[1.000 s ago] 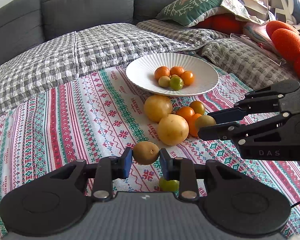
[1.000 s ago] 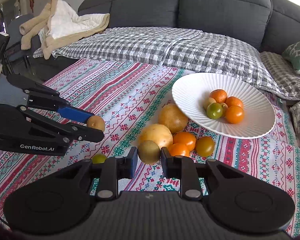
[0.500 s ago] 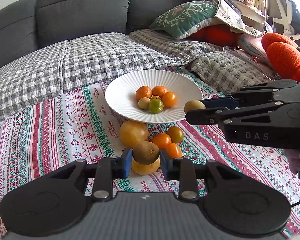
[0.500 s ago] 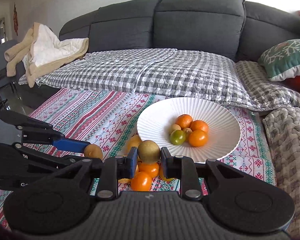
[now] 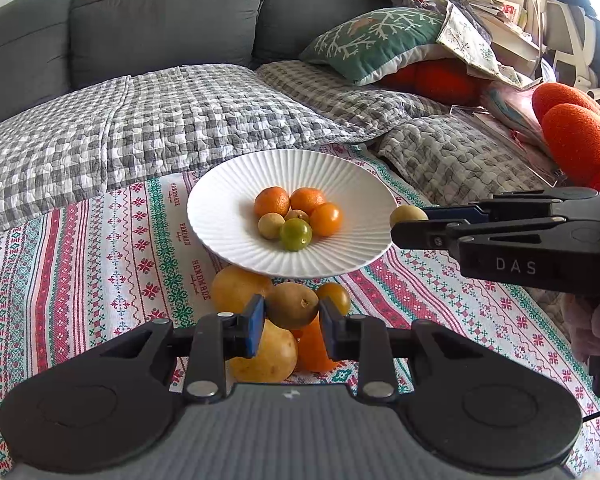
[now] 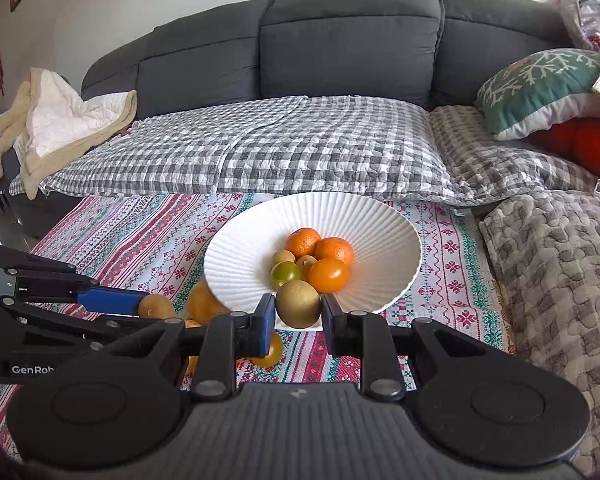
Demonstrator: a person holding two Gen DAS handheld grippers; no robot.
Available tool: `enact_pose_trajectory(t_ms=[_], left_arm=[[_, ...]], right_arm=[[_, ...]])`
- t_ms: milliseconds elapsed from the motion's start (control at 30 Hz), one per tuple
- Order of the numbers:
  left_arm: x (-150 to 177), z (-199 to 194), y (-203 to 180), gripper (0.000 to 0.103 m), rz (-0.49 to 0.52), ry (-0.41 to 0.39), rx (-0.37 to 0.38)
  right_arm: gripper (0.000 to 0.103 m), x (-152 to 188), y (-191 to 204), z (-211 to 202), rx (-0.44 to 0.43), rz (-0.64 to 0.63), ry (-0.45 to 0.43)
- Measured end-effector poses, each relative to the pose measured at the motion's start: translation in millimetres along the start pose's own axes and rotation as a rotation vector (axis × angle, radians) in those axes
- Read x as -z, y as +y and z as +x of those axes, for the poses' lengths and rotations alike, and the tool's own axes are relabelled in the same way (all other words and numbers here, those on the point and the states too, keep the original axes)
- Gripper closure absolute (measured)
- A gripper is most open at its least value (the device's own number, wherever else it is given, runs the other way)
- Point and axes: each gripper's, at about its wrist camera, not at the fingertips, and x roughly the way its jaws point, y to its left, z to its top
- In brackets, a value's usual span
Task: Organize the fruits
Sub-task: 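Carry both small brown fruits onto the white plate and open both tools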
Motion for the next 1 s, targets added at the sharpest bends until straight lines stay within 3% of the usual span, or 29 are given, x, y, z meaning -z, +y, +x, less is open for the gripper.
enact_pose_trajectory(t_ms=[367, 600, 1000], left_arm=[[-29, 32, 6, 0.085, -0.019, -0.027, 0.005], [-24, 48, 8, 0.085, -0.009, -0.024, 0.016], [-24, 66, -2, 0.085, 0.024, -0.022, -0.031]], right_arm=[[0.081, 0, -27, 19, 0.0, 0.036, 0.007], [0.081, 1, -34, 22, -0.003, 0.05, 0.01], [0.081, 1, -34, 28, -0.018, 0.058, 0.022]])
